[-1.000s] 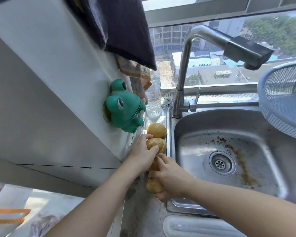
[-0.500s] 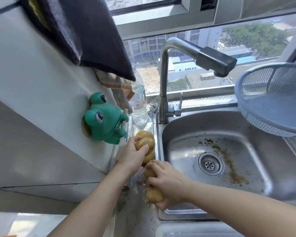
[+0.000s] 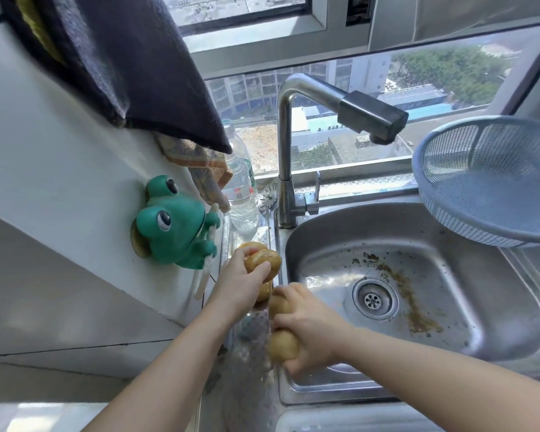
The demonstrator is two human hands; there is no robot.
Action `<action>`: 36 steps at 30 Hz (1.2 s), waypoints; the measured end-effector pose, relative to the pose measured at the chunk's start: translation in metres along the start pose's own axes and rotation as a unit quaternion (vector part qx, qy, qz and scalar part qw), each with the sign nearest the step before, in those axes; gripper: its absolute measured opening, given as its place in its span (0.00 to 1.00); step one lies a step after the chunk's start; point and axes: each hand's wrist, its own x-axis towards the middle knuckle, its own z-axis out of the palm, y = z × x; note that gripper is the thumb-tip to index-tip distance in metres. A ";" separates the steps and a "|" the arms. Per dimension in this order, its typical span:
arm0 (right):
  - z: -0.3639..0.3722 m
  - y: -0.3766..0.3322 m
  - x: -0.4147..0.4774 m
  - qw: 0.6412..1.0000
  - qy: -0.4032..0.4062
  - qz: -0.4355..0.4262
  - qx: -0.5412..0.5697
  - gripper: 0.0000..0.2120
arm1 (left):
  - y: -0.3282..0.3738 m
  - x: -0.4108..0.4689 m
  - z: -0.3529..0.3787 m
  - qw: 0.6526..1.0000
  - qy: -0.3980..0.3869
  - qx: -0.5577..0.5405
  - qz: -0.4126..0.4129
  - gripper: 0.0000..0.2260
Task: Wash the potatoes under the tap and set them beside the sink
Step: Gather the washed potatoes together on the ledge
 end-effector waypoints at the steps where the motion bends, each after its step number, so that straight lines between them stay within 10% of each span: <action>1: -0.010 0.006 -0.004 0.999 0.029 0.022 0.035 0.22 | 0.004 0.001 0.001 0.999 -0.016 -0.040 -0.013 0.11; 4: -0.039 0.038 -0.013 0.974 0.126 0.154 0.105 0.20 | 0.006 0.005 0.013 0.991 -0.098 -0.093 0.013 0.13; 10: -0.050 0.086 -0.057 0.914 -0.034 0.387 0.117 0.21 | 0.004 0.007 0.062 0.921 -0.161 0.320 0.155 0.19; 19: -0.078 0.095 -0.089 0.909 0.063 0.386 0.144 0.22 | 0.034 0.021 0.108 0.949 -0.148 0.231 0.152 0.18; 28: -0.197 0.126 -0.127 0.859 0.298 0.373 0.183 0.29 | 0.148 0.005 0.164 0.963 -0.110 -0.112 0.218 0.16; 32: -0.226 0.169 -0.142 0.829 0.322 0.404 0.214 0.12 | 0.195 0.029 0.209 0.962 -0.132 -0.113 0.211 0.19; 36: -0.231 0.227 -0.154 0.813 0.275 0.496 0.133 0.20 | 0.220 0.062 0.259 0.963 -0.138 -0.013 0.230 0.20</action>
